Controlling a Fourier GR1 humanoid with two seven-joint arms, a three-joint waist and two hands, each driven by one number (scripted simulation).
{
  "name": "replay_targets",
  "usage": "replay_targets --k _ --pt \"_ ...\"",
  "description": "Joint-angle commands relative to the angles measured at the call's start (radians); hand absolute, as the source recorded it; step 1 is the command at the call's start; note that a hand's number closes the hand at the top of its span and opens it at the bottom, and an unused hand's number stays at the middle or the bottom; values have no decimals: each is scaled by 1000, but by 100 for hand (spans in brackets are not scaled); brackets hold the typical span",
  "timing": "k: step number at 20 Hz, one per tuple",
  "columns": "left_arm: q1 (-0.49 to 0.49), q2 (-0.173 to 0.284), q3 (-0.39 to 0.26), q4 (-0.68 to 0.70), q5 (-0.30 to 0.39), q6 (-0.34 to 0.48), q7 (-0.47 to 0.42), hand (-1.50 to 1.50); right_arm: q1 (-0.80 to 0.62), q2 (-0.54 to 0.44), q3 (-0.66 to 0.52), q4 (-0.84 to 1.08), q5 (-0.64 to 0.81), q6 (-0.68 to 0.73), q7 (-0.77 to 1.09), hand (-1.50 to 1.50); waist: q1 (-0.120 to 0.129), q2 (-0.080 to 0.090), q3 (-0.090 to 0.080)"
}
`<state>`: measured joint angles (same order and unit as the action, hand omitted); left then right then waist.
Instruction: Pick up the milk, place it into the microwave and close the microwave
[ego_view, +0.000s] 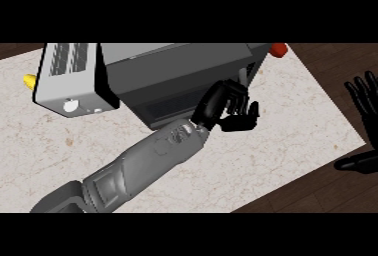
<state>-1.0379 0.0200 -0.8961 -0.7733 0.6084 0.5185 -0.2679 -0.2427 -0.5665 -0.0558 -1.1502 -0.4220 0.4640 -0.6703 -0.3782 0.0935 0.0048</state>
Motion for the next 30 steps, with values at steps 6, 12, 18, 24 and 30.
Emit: replay_targets --k 6,12,18,24,30 --pt "-101 -19 21 47 48 12 -10 150 -54 -14 58 -48 -45 133 28 -150 -35 15 2" --pt "-93 -18 8 51 70 45 -11 150 -84 -47 123 -132 -19 192 54 150 -49 7 1" --pt "-111 -18 7 62 89 65 -11 150 -110 -73 197 -238 -10 258 75 150 -63 2 5" --pt "-104 -18 -3 64 104 89 -28 150 -117 -72 233 -320 -34 252 116 150 -83 0 4" --pt "-89 -17 12 58 131 118 -49 150 -108 -73 262 -388 -55 245 149 150 -105 0 5"
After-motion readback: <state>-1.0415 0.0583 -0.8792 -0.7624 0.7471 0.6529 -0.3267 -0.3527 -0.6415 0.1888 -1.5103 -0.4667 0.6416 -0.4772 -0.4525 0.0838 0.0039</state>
